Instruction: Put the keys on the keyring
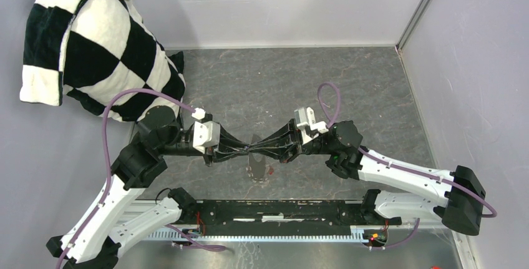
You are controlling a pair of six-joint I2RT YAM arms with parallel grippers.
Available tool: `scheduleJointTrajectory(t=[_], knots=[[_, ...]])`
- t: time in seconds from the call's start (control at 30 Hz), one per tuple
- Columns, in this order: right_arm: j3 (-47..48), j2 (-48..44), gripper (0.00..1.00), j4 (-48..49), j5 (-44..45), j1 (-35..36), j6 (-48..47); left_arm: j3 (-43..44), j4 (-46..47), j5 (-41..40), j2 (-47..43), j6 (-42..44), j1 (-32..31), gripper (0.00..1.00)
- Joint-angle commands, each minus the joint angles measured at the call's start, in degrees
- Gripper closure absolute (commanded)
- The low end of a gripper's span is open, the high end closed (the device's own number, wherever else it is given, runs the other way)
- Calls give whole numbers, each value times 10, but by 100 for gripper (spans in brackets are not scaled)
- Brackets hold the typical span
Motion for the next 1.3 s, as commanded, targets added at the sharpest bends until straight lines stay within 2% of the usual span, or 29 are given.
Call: scheduleJointTrajectory(t=[0.0,0.13,0.17,0.3,0.43,0.5,0.67,0.83,1.1,1.27], knots=[[17,-4,99,24,-11,1,1,14,-10,23,-3,24,0,78],[30,1,99,3,-29,3,-6,15,-13,21,-6,60,0,96],[34,1,99,-4,-36,4,-9,16,-13,22,-7,72,0,98],[54,-12,78,-65,-69,5,-40,13,-26,33,-23,172,0,98],[66,-53,59,-152,-50,4,-110,-10,-34,50,-59,298,0,98],[72,-70,54,-189,-38,4,-136,-21,-35,53,-75,354,0,98],[82,-105,51,-253,-8,5,-195,-41,-40,54,-107,474,0,98],[86,-112,52,-272,-6,5,-203,-39,-41,71,-113,490,0,98],[95,-92,55,-277,-38,4,-198,-28,-40,96,-105,432,0,98],[107,-77,56,-281,-58,5,-204,-14,-41,108,-87,364,0,98]])
